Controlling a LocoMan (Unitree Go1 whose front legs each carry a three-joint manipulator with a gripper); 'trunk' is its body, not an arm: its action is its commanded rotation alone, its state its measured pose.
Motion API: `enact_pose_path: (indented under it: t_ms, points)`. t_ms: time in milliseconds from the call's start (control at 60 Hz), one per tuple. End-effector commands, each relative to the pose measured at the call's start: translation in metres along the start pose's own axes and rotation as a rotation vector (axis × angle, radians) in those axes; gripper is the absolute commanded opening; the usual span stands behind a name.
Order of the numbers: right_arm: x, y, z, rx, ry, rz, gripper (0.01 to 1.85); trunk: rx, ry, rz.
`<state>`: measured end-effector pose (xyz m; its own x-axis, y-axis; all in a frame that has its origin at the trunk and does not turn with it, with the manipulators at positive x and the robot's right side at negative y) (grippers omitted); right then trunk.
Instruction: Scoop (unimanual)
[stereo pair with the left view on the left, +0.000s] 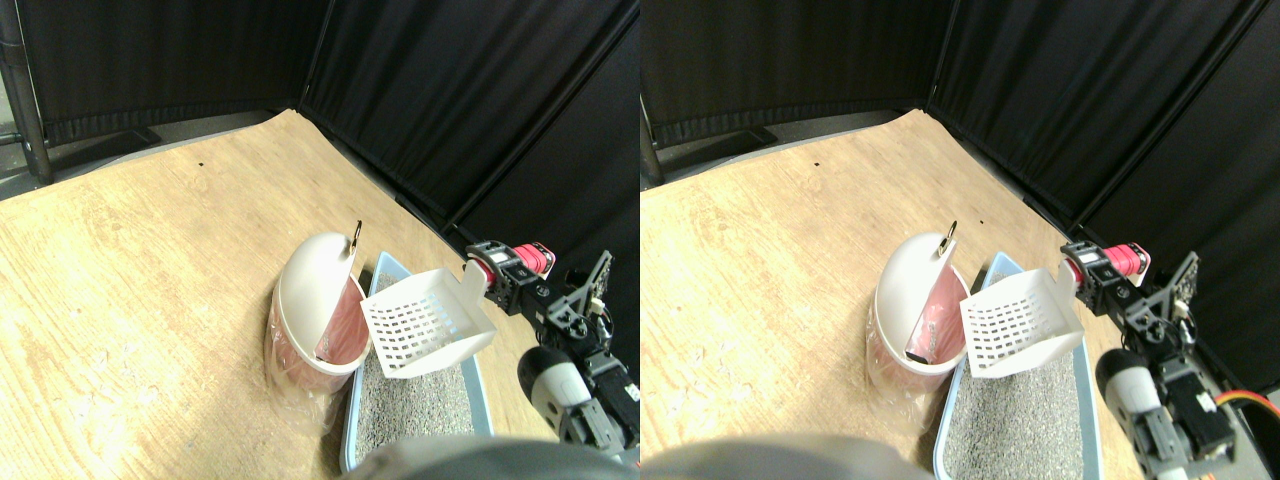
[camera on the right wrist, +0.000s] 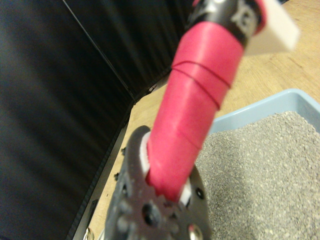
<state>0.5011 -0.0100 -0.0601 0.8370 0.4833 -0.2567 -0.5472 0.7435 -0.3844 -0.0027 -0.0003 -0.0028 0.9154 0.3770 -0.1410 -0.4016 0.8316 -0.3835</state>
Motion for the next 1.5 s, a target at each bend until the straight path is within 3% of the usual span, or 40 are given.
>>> enact_pose_path:
  t_ms: [17,417,883,1133,1500]
  points:
    - [-0.004,-0.008,0.0,0.035,-0.082,-0.031,0.06,-0.089,-0.009,-0.006]
    - [-0.037,-0.054,-0.042,0.334,-0.233,-0.208,0.06,0.028,0.01,-0.125]
    - [-0.071,-0.096,-0.101,0.48,-0.275,-0.417,0.06,0.153,0.027,-0.248]
    - [-0.077,-0.114,-0.133,0.519,-0.282,-0.489,0.06,0.211,0.028,-0.291]
    - [-0.079,-0.12,-0.162,0.601,-0.278,-0.535,0.06,0.246,0.034,-0.311]
